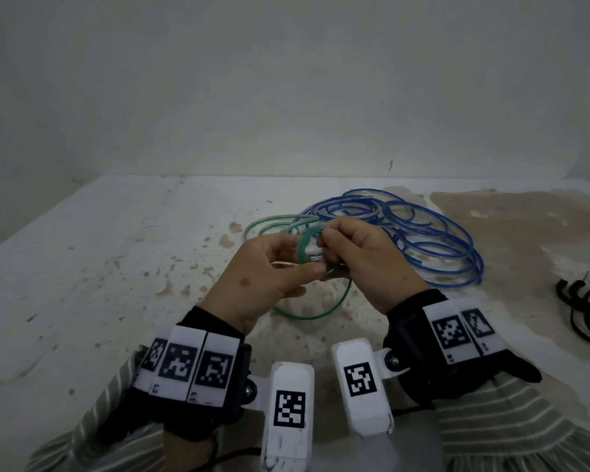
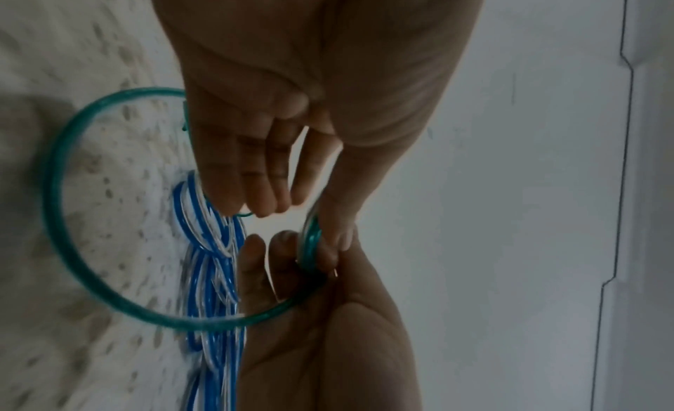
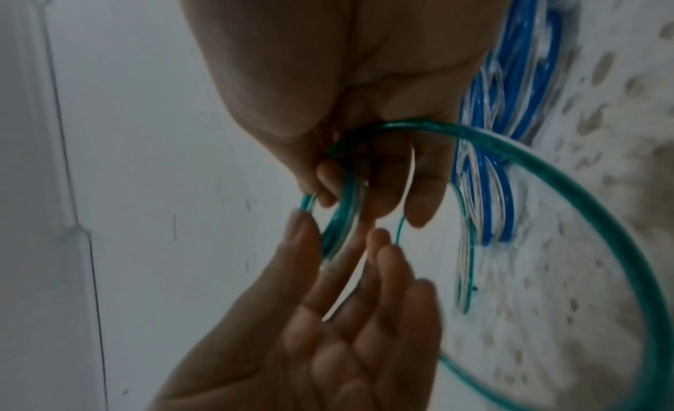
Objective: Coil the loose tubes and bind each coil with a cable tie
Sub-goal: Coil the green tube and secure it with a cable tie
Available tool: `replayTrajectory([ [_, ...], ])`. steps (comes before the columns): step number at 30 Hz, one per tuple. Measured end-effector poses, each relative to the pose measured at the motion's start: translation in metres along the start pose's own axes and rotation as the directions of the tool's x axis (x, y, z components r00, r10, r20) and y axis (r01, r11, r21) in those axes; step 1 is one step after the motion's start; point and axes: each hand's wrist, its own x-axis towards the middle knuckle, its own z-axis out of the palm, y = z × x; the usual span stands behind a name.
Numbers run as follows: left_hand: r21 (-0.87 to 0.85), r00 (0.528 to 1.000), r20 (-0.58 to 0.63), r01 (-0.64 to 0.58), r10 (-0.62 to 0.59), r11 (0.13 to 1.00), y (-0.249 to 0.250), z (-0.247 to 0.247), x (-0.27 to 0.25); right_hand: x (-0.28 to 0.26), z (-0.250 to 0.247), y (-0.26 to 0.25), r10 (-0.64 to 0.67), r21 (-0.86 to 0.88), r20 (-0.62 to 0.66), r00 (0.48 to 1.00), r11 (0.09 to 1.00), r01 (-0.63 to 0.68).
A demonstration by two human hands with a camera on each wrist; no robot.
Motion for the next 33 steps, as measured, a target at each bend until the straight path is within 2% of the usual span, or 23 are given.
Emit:
replayTrajectory([
  [4, 0.0, 0.998, -0.049, -0.038, 0.038, 0.999, 0.004, -0.005, -0.001, -0.003, -0.002, -0.004, -0.086, -0.286, 0.047, 0.995, 0.953, 0.096],
  [7, 0.036, 1.0, -0.03, -0.001, 0.002, 0.999, 0.004, -0.008, -0.002, -0.003, 0.001, -0.003, -0.174, -0.379, 0.036, 0.984, 0.909, 0.174],
  [10, 0.077, 0.999, 0.019, 0.03, -0.031, 0.997, 0.004, -0.007, -0.003, -0.003, 0.005, -0.001, -0.201, -0.324, -0.017, 0.979, 0.928, 0.185],
  [12, 0.05, 1.0, 0.005, 0.016, -0.017, 0.999, 0.004, -0.005, -0.003, -0.003, 0.006, -0.002, -0.196, -0.28, -0.058, 0.979, 0.945, 0.172],
  [14, -0.051, 0.998, -0.064, -0.018, 0.015, 0.999, 0.004, -0.003, -0.002, -0.002, 0.005, -0.003, -0.178, -0.19, -0.09, 0.98, 0.969, 0.159],
  [17, -0.244, 0.99, -0.14, -0.048, 0.013, 0.969, 0.004, 0.0, 0.002, 0.0, 0.002, -0.004, -0.121, 0.031, -0.104, 0.987, 0.992, 0.125],
  [19, -0.346, 0.992, -0.126, -0.039, -0.005, 0.937, 0.004, 0.005, 0.003, 0.001, 0.003, -0.003, -0.102, 0.137, -0.113, 0.988, 0.984, 0.117],
  [22, -0.411, 0.996, -0.087, -0.011, -0.028, 0.911, 0.003, 0.006, 0.003, 0.002, 0.005, -0.001, -0.086, 0.176, -0.133, 0.987, 0.978, 0.109],
  [24, -0.331, 0.997, -0.067, 0.017, -0.042, 0.944, 0.001, 0.004, 0.003, 0.002, 0.005, 0.0, -0.07, 0.197, -0.136, 0.988, 0.976, 0.096],
  [28, 0.013, 0.997, -0.071, 0.038, -0.037, 0.999, -0.005, 0.002, 0.002, 0.002, 0.005, 0.0, -0.049, 0.223, -0.112, 0.992, 0.972, 0.073],
  [30, 0.093, 0.994, -0.075, -0.071, 0.078, 0.993, -0.002, 0.002, 0.0, 0.001, 0.004, 0.0, -0.062, 0.162, -0.096, 0.993, 0.984, 0.077],
  [33, 0.052, 0.967, -0.11, -0.226, 0.23, 0.973, 0.004, -0.001, 0.0, 0.0, -0.001, -0.001, -0.14, -0.038, -0.039, 0.989, 0.99, 0.138],
])
